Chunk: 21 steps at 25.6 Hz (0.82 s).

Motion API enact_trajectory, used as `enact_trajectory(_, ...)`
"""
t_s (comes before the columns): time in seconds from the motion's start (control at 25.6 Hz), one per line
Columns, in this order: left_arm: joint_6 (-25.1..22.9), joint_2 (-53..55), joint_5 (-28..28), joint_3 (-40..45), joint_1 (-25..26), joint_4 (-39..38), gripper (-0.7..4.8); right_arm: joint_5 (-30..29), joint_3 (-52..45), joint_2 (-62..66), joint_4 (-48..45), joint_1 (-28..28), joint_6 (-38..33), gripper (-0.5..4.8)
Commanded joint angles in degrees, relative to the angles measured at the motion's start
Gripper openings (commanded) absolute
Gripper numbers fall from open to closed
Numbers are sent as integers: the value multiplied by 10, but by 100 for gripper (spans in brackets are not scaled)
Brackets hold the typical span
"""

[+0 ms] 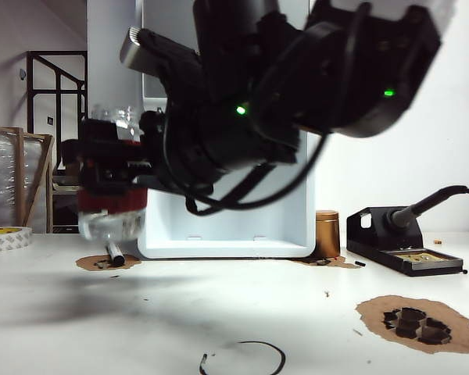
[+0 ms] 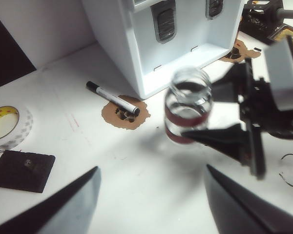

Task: Pick up the water bottle with two loops of red belts, then reach the front water dispenser and gently press the gray-black baffle horizontally to get a little water.

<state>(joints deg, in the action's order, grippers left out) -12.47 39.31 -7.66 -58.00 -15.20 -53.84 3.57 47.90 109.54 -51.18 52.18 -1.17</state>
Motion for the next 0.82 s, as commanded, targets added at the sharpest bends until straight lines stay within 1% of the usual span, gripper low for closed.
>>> enact_trajectory(0.04,-2,1,6,-3,0,3,343,-2,-37,-16,-64,2,-37,2)
enact_trajectory(0.12,-2,1,6,-3,0,3,343,-8,-54,-16,-89,3,-52,2)
enact_trajectory(0.2,-2,1,6,-3,0,3,343,-34,-64,-16,-100,3,-66,2)
enact_trajectory(0.27,-2,1,6,-3,0,3,343,-70,-64,-15,-98,11,-66,3)
enact_trajectory(0.47,-2,0,6,-3,0,3,343,-125,-63,-14,-96,21,-61,3)
enact_trajectory(0.7,-2,-1,6,-3,0,2,343,-127,-63,-5,-76,27,-15,3)
enact_trajectory(0.82,-2,-1,6,-3,0,2,343,-116,-63,5,-76,28,1,3)
